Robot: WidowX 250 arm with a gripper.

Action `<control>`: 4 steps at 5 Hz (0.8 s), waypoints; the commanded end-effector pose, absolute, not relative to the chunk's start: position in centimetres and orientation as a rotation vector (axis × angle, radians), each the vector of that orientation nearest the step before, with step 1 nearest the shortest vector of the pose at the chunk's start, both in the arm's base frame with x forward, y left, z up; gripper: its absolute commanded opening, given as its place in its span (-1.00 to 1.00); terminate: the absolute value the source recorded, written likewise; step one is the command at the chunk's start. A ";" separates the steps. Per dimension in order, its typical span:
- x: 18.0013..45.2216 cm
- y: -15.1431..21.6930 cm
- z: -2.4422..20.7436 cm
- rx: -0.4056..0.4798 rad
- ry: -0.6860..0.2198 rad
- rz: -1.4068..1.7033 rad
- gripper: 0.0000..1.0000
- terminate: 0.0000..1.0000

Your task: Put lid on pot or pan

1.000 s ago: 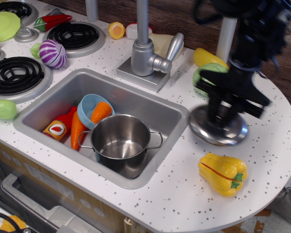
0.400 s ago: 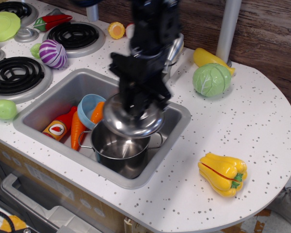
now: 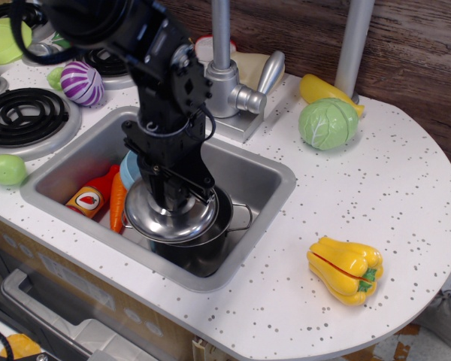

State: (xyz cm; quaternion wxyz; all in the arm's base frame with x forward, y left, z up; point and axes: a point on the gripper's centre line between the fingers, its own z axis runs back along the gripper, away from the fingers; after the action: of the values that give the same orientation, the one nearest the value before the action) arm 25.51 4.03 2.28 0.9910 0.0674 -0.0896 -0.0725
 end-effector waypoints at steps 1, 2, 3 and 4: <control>26.6 4.4 1.1 0.111 -0.215 -0.170 -1.00 -1.00; 26.7 3.8 0.9 0.097 -0.205 -0.172 -1.00 -1.00; 26.7 3.8 0.9 0.097 -0.205 -0.172 1.00 -1.00; 26.7 3.8 0.9 0.097 -0.205 -0.172 1.00 -1.00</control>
State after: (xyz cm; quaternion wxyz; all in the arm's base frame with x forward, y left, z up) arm 26.34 3.64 0.64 0.9917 0.0443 -0.0943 -0.0754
